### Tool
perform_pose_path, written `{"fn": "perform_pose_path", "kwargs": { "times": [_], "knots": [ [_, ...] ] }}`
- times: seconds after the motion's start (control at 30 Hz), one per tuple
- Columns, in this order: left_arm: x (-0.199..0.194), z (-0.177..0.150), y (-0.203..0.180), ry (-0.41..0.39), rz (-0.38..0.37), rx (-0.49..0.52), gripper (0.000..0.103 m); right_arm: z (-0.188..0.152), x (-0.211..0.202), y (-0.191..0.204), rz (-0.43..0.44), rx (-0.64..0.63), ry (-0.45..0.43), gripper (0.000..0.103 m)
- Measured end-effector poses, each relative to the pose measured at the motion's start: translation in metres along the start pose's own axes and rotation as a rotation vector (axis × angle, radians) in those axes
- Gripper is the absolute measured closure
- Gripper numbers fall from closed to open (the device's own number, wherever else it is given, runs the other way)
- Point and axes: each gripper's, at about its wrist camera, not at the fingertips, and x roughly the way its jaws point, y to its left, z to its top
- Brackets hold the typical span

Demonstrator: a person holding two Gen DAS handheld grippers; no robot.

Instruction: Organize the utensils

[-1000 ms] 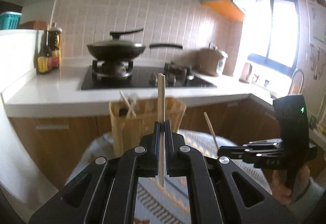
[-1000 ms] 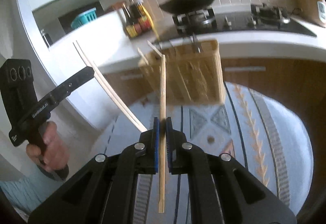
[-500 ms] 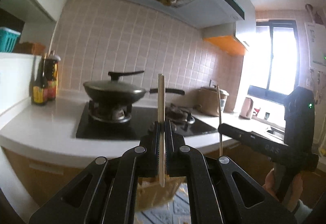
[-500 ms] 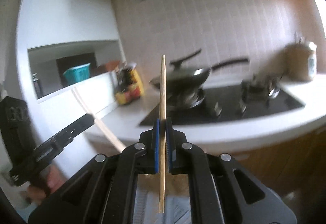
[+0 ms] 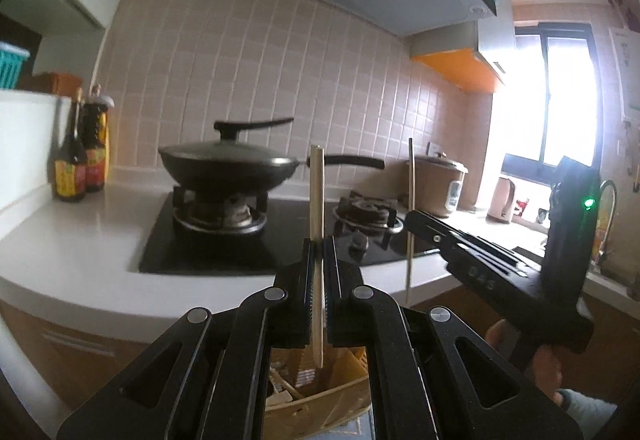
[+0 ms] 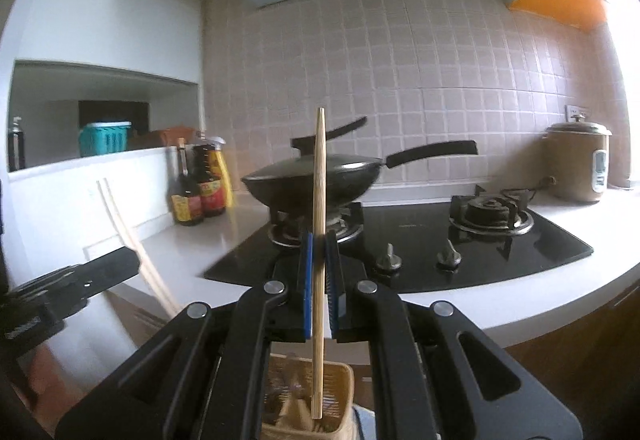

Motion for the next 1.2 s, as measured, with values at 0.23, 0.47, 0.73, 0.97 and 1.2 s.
{"fn": "perform_pose_path", "kwargs": {
  "times": [0.23,0.47,0.73,0.97,1.2],
  "knots": [
    [0.013,-0.015,0.009,0.039,-0.014,-0.019,0.101,-0.027,0.015,-0.009,0.002,0.003,0.03,0.098],
    [0.004,-0.018,0.018,0.064,-0.054,-0.062,0.093,-0.036,0.001,-0.02,0.05,0.051,0.114,0.097],
    [-0.052,-0.011,0.013,0.04,-0.052,-0.042,0.074,-0.043,-0.061,-0.022,0.093,0.09,0.168,0.078],
    [-0.108,-0.018,-0.003,0.027,-0.021,0.001,0.05,-0.054,-0.116,-0.003,0.109,0.132,0.193,0.048],
    [-0.153,-0.047,-0.021,-0.011,0.123,0.04,0.031,-0.071,-0.156,0.037,0.075,0.047,0.185,0.027]
  ]
}}
